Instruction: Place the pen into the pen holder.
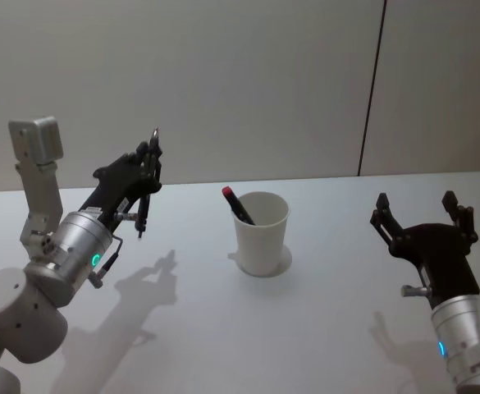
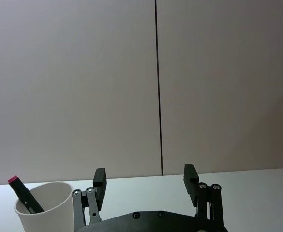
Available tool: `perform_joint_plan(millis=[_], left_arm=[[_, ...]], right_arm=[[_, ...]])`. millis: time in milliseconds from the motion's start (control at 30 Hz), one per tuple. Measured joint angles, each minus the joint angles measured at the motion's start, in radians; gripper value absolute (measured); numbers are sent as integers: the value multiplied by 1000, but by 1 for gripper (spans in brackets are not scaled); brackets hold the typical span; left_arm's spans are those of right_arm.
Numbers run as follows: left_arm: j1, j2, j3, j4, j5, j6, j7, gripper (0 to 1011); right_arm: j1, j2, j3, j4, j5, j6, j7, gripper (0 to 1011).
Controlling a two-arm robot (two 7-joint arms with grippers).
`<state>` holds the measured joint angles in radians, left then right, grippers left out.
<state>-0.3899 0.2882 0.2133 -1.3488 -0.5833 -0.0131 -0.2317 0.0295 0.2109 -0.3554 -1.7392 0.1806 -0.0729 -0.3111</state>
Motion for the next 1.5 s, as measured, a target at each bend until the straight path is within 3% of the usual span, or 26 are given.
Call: perform_joint_plan(millis=[433,833,1167,1500], left_arm=[[-22,-6,-4,54,-97,-132,-246,127],[-40,-15,1,93,-141,-199,-406,127],[-46,-20,11,105,-143,-223,-477,127],[-51,-26,22,107,-134,-230,-504,127]], right_arm=[[0,0,0,0,0,0,0,1002],[0,0,0,0,0,0,0,1002],[1,0,3,0,0,1,15,1002],[9,9,14,-1,9,6,94,1002]])
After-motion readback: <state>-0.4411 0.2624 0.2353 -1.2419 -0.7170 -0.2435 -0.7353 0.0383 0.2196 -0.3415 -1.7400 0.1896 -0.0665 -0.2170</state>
